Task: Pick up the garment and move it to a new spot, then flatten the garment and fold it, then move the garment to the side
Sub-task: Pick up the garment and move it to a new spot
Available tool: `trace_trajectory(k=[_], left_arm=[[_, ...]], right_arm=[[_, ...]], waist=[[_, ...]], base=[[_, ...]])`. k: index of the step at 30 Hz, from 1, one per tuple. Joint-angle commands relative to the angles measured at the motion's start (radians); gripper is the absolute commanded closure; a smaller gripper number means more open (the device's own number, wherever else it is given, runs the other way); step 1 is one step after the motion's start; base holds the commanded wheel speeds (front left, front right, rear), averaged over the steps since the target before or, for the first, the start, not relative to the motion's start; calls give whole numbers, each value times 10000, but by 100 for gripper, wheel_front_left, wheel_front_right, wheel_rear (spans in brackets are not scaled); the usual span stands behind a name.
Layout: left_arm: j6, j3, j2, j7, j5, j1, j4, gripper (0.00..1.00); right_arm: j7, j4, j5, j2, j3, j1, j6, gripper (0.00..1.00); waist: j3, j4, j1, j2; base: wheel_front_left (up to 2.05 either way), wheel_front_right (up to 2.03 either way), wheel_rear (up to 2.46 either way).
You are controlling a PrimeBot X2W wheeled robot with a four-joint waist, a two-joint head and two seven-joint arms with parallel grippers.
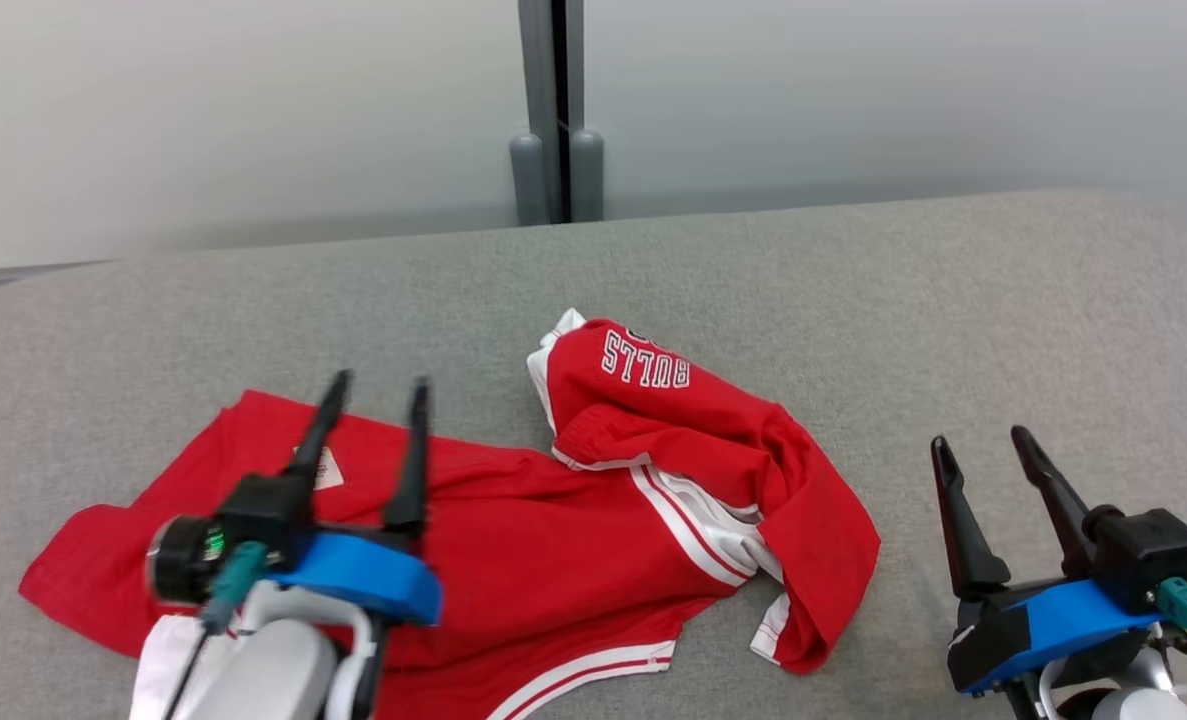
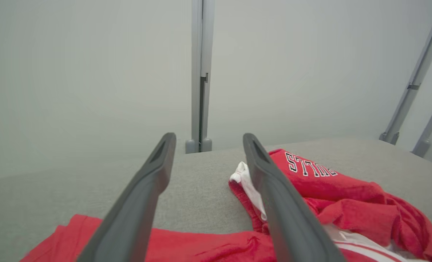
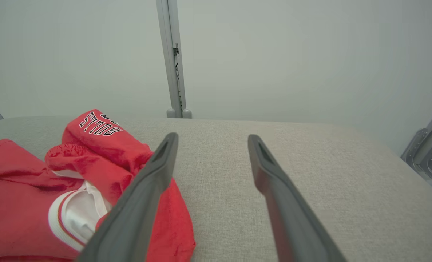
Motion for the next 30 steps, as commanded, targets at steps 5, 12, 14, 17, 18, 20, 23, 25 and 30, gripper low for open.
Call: trace_trajectory(k=[5,12,14,17,18,20,23,25,30], left_arm=[[254,1142,591,-45,-135,1024,-634,0],[31,1819,952,-46,-302,1942,-957,0],[-113,1856,1054,-46,-356,2161,-969,0],[-256,1756,1165,-46,-322,2391,-937,0],[-270,1708,1196,-47,-294,2483,-912,0],[-274,1670,1217,-45,-277,2568,-880,0],[-254,1562,1232,101,-270,2706,-802,0],[-240,1536,1249,122,-267,2727,-812,0],[-214,1529,1296,181,-323,2719,-832,0]], right_arm=[[180,-102,-26,-54,15,395,1,0],[378,-171,33,-132,66,768,1,0],[461,-220,37,-137,59,899,1,0],[570,-337,38,-134,52,1079,1,0],[595,-368,39,-129,45,1138,1,0],[629,-432,50,-120,23,1220,1,0],[683,-519,66,-102,-2,1313,1,0],[696,-566,78,-96,-19,1321,1,0],[719,-641,69,-72,-40,1323,1,0]], waist=[[-366,206,1,0],[-797,236,1,0],[-895,212,1,0],[-997,176,1,0],[-1033,160,1,0],[-1082,140,1,0],[-1148,110,1,0],[-1162,100,1,0],[-1147,109,1,0]], base=[[0,0,0],[0,0,0],[0,0,0],[0,0,0],[0,0,0],[0,0,0],[0,0,0],[0,0,0],[0,0,0]])
